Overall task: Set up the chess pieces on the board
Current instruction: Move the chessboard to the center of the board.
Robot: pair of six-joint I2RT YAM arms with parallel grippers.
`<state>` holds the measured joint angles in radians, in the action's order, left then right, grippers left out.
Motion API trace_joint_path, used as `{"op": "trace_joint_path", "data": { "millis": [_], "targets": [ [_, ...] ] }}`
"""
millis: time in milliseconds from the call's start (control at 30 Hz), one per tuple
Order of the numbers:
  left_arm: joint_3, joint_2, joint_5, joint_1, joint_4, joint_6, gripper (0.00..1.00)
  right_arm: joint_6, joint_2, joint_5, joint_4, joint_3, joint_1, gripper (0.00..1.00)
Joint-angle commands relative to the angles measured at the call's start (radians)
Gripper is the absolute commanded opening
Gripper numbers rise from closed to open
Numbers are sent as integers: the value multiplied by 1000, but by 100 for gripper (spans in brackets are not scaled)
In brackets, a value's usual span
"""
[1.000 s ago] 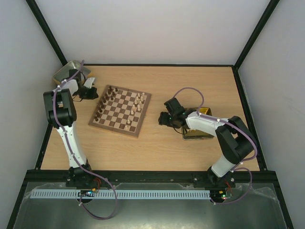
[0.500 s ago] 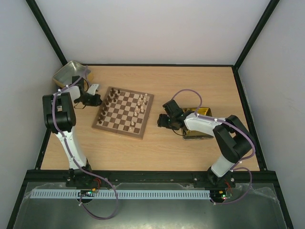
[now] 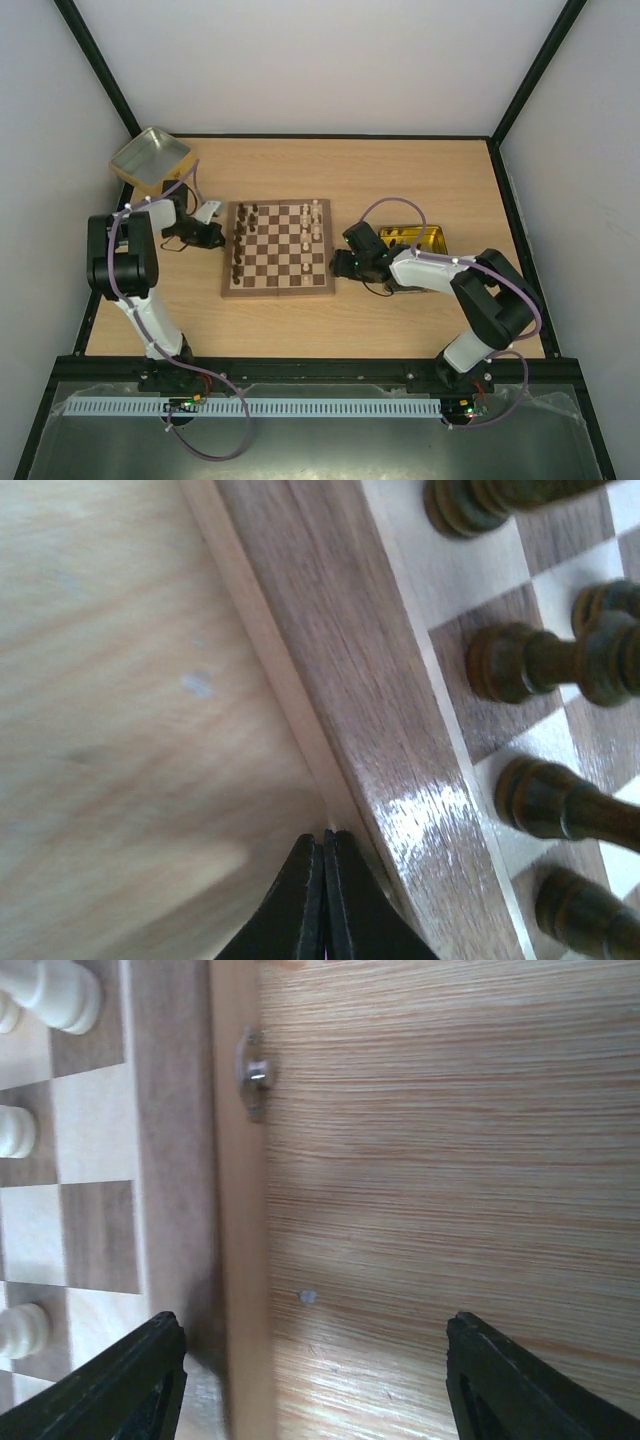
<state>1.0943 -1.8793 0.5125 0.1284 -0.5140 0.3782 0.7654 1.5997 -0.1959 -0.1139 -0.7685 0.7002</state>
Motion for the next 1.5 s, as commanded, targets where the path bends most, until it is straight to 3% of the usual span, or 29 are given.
{"op": "trace_joint_path", "data": {
  "millis": [0, 300, 567, 1033, 1467],
  "targets": [
    [-76, 29, -6, -59, -41, 7, 2, 37, -26, -15, 33, 80, 6, 67],
    [-107, 30, -24, -127, 3, -33, 2, 61, -95, 37, 38, 149, 11, 48],
    [-114, 29, -21, -147, 6, -47, 2, 65, -94, 9, 41, 178, 12, 17],
    [-205, 92, -42, -236, 22, -45, 2, 114, -171, -17, 80, 312, 44, 13],
    [-204, 83, -30, -268, 15, -32, 2, 108, -284, 20, -39, 312, 49, 13]
  ]
}}
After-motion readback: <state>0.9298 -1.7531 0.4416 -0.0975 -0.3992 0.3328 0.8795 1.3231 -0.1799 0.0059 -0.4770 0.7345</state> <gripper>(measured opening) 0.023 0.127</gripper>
